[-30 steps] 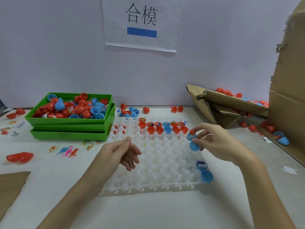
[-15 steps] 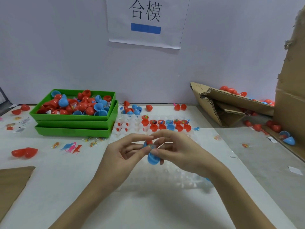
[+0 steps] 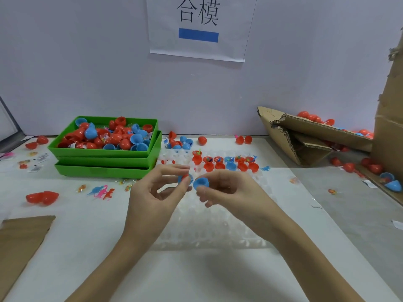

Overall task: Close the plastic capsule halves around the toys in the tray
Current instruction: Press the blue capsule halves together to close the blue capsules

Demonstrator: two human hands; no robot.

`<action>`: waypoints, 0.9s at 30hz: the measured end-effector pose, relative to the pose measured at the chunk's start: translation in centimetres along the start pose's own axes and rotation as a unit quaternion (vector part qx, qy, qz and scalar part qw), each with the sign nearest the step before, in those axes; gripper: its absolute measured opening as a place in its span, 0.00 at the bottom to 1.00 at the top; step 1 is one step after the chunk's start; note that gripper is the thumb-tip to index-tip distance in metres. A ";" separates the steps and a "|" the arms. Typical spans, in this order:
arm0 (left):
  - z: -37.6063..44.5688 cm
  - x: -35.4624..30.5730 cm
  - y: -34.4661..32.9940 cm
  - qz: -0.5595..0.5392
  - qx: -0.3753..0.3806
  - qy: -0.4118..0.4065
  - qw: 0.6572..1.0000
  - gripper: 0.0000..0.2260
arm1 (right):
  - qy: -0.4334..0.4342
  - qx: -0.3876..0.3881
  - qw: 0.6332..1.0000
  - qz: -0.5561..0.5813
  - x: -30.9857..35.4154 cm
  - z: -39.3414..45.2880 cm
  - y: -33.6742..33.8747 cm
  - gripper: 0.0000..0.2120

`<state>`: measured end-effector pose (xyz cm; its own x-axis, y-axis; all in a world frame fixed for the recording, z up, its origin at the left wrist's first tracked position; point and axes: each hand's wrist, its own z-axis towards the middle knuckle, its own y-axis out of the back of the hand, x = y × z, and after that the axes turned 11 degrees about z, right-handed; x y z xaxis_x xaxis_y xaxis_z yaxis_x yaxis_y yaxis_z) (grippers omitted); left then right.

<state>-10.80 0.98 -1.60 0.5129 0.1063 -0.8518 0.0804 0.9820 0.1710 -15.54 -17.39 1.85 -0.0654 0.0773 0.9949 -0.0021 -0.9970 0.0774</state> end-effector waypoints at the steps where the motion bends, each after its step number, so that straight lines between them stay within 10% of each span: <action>1: 0.0 0.0 0.0 -0.005 0.002 -0.010 1.000 0.07 | 0.014 -0.014 1.000 0.000 0.1 0.0 0.1 0.10; 8: -0.5 0.1 -0.1 0.050 0.045 -0.100 0.993 0.10 | 0.131 -0.028 0.985 -0.112 -0.1 -0.2 -0.1 0.12; 27: 0.1 -0.6 0.4 -0.008 0.001 0.047 0.999 0.05 | 0.281 -0.141 0.939 -0.140 -2.0 -0.3 -3.8 0.14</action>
<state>-11.02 1.25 -0.98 0.4288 0.1051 -0.8972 0.0897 0.9833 0.1581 -15.66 -13.77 -0.42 -0.5383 0.4017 0.7409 -0.3558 -0.9052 0.2323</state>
